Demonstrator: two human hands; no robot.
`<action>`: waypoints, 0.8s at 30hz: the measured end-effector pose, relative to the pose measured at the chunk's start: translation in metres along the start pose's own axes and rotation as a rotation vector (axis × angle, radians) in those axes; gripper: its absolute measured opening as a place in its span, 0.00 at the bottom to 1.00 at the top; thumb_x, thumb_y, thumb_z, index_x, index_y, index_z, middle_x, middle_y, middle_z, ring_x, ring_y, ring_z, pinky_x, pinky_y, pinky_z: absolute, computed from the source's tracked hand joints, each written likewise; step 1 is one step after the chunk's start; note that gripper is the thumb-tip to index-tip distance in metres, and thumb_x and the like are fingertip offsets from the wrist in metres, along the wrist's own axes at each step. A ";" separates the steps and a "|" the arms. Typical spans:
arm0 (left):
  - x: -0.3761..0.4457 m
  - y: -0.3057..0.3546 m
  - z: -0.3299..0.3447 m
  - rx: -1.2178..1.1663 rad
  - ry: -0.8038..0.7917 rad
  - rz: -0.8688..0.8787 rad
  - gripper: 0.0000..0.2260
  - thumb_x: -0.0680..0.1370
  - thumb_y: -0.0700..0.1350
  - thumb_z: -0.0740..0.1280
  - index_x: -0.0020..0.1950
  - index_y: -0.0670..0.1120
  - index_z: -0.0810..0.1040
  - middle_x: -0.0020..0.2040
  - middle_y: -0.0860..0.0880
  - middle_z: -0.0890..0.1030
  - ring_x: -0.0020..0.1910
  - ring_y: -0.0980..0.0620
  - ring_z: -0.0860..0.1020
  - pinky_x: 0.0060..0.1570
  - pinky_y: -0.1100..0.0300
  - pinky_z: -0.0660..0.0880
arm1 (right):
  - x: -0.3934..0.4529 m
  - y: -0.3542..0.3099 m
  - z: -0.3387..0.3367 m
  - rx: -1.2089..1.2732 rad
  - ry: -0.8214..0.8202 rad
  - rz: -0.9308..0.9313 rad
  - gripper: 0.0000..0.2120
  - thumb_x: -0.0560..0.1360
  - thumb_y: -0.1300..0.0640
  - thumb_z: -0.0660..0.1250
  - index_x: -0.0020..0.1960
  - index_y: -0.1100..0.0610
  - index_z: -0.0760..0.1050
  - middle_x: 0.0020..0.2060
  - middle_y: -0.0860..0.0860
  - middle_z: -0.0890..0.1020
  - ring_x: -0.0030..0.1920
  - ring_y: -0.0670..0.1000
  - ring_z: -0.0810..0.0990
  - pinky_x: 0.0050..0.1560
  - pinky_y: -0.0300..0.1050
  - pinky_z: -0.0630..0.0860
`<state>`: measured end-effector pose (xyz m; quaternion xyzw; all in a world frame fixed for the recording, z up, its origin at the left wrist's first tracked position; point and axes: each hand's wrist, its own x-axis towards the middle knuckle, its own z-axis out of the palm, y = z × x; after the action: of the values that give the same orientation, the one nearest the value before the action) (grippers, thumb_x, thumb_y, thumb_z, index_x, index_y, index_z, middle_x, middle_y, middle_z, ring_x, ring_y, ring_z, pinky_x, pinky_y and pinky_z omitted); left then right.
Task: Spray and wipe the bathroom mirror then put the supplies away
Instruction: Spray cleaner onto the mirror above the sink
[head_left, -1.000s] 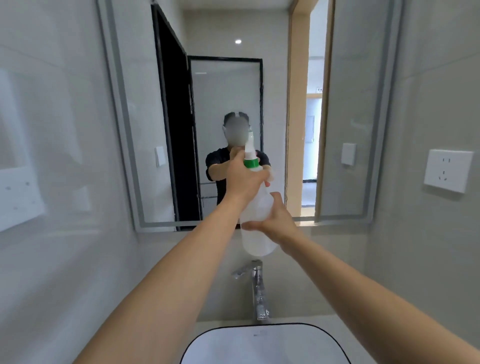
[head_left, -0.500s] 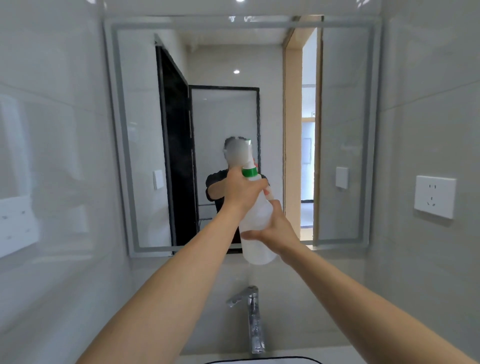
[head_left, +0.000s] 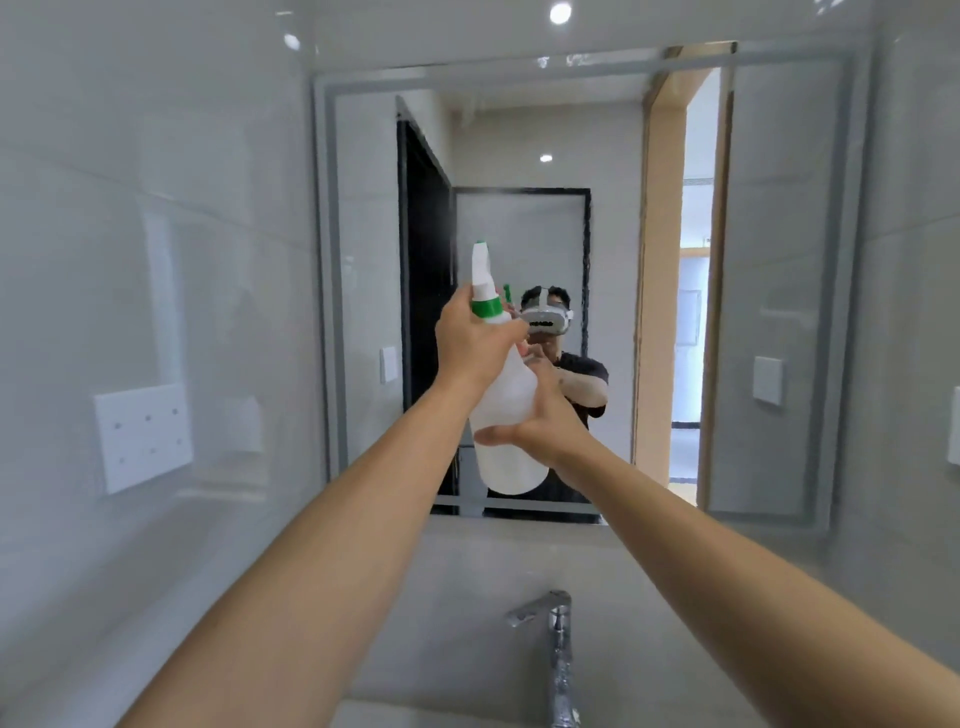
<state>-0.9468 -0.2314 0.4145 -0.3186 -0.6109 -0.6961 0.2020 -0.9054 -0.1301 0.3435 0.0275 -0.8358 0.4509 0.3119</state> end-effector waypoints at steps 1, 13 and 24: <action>0.000 0.000 -0.005 0.016 0.014 -0.003 0.13 0.62 0.40 0.72 0.43 0.52 0.75 0.38 0.53 0.79 0.41 0.39 0.83 0.45 0.38 0.81 | 0.000 -0.002 0.004 0.012 -0.010 -0.004 0.40 0.62 0.57 0.82 0.63 0.46 0.59 0.57 0.49 0.75 0.58 0.52 0.76 0.57 0.55 0.78; -0.001 0.011 -0.060 0.076 0.146 -0.011 0.23 0.63 0.41 0.72 0.58 0.48 0.76 0.52 0.49 0.79 0.47 0.38 0.83 0.48 0.40 0.83 | 0.009 -0.032 0.051 0.064 -0.136 -0.047 0.37 0.64 0.57 0.81 0.63 0.52 0.62 0.52 0.48 0.75 0.52 0.49 0.77 0.45 0.45 0.75; 0.003 0.020 -0.095 0.146 0.260 0.022 0.14 0.69 0.34 0.71 0.51 0.45 0.75 0.42 0.48 0.77 0.32 0.49 0.83 0.29 0.65 0.76 | 0.013 -0.056 0.074 0.108 -0.233 -0.100 0.41 0.64 0.58 0.81 0.67 0.52 0.60 0.55 0.50 0.74 0.56 0.52 0.76 0.44 0.41 0.74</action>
<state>-0.9540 -0.3276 0.4262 -0.2170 -0.6251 -0.6829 0.3094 -0.9345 -0.2174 0.3628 0.1382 -0.8385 0.4728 0.2327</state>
